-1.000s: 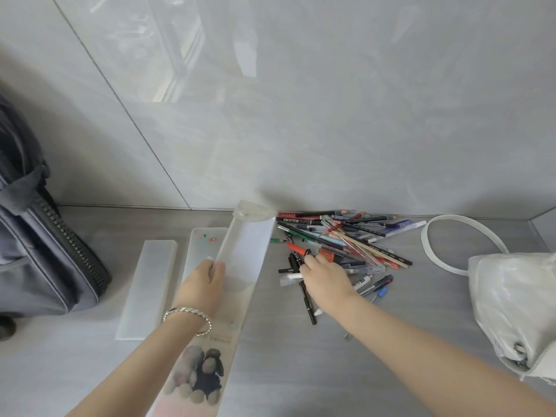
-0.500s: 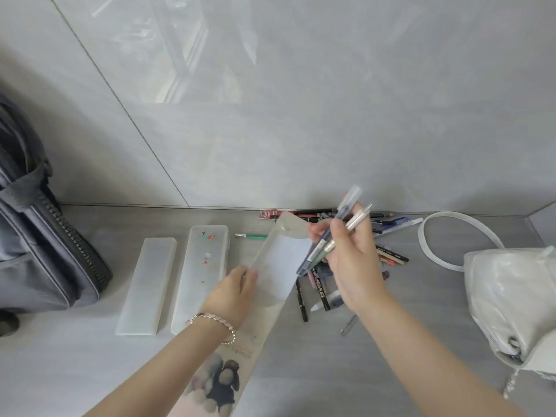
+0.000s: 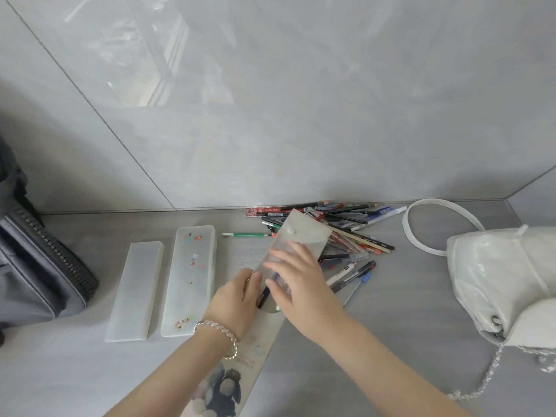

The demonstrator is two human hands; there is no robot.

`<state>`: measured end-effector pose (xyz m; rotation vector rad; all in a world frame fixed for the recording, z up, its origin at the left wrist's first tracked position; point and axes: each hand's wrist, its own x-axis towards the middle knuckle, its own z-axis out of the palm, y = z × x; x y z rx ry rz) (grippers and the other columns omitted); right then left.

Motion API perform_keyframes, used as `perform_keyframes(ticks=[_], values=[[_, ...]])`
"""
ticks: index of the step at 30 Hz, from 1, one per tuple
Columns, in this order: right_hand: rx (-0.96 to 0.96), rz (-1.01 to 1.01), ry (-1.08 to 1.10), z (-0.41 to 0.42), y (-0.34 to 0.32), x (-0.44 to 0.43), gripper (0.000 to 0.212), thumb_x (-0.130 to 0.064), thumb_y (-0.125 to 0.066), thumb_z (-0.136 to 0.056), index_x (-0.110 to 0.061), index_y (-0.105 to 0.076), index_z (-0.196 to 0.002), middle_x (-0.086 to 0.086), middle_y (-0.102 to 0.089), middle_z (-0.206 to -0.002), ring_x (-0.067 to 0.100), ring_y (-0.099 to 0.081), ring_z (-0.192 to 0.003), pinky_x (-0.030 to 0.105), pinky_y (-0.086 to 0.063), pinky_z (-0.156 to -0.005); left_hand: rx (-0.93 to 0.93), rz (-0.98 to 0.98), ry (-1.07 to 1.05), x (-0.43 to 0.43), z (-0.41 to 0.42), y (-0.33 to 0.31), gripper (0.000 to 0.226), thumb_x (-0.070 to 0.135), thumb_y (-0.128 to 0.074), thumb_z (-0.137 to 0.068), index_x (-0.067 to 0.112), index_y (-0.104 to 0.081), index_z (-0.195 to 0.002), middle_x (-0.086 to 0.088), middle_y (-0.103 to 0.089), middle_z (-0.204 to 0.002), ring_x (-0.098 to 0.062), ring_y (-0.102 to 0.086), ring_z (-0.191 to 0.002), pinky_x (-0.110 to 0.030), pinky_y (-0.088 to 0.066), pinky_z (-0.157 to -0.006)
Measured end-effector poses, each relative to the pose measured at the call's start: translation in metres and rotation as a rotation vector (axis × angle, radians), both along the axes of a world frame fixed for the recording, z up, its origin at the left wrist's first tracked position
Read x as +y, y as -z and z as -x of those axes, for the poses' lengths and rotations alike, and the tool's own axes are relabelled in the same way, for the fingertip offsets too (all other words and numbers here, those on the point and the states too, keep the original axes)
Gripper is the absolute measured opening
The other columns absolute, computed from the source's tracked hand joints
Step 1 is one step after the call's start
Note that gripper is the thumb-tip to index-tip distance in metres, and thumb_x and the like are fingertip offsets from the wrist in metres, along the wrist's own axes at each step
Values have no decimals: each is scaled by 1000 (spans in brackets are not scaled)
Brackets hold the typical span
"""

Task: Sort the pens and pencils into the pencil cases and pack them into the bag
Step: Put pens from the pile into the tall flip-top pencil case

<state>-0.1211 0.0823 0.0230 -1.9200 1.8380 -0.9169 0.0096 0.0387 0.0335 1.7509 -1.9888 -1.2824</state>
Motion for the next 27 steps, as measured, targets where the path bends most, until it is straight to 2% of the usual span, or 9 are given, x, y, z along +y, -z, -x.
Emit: perform_keyframes(ticks=[1, 3, 5, 7, 9, 11, 19, 22, 27], values=[[35, 8, -30, 4, 2, -1, 32, -30, -44, -86, -14, -68, -100, 1, -62, -122, 24, -43, -126, 36, -26, -111, -5, -1, -31, -2, -1, 0, 34, 28, -36, -98, 15, -41, -67, -1, -48, -61, -19, -43, -61, -28, -34, -59], [-77, 9, -52, 18, 1, -1, 29, -27, -46, -87, -14, -69, -100, 0, -62, -121, 19, -40, -126, 30, -26, -111, -30, -7, -108, -8, -4, 0, 35, 28, -34, -98, 13, -40, -67, -1, -42, -60, -21, -39, -61, -28, -31, -56], [-204, -37, 75, 36, 1, 1, 22, -19, -51, -87, -13, -68, -100, 0, -64, -102, 14, -52, -101, 28, -41, -94, -64, 1, -157, -13, -10, 0, 36, 30, -33, -98, 13, -40, -68, -1, -40, -61, -19, -38, -59, -27, -29, -54], [-210, -285, 280, 60, 5, -1, 22, -14, -53, -90, -18, -61, -110, -4, -61, -85, 11, -55, -75, 33, -50, -75, -59, 11, -186, -16, -15, -1, 36, 29, -32, -99, 14, -40, -66, -1, -41, -61, -16, -39, -57, -27, -29, -53], [-90, -580, 410, 81, 15, -5, 28, -15, -51, -91, -21, -52, -118, -2, -60, -83, 17, -56, -70, 32, -47, -66, -62, 11, -207, -19, -19, -1, 36, 29, -32, -98, 16, -42, -66, 0, -43, -62, -14, -39, -58, -26, -30, -52], [152, -707, 371, 94, 26, -10, 26, -17, -47, -92, -22, -50, -117, 2, -63, -95, 23, -59, -83, 29, -43, -66, -97, 14, -213, -21, -21, -2, 35, 29, -32, -98, 17, -42, -67, 1, -45, -63, -12, -40, -58, -26, -29, -52], [688, -698, 71, 106, 40, -23, 26, -8, -42, -92, -18, -46, -116, 6, -66, -100, 29, -62, -93, 30, -37, -61, -101, 20, -188, -16, -22, -4, 35, 28, -33, -98, 9, -43, -71, -1, -42, -62, -15, -37, -56, -27, -28, -51], [465, -597, 177, 111, 27, -9, 24, -10, -37, -95, -16, -42, -119, 12, -65, -100, 32, -62, -91, 34, -42, -63, -86, 18, -202, -16, -24, -4, 36, 28, -33, -98, 9, -42, -69, -1, -41, -61, -15, -36, -56, -28, -28, -51], [-395, -472, 452, 121, 9, 34, 36, 5, -35, -91, -17, -62, -101, 7, -61, -94, 26, -59, -86, 36, -46, -78, -86, -3, -190, -15, -23, 0, 36, 29, -33, -98, 12, -42, -67, -1, -43, -63, -16, -39, -58, -27, -29, -52]])
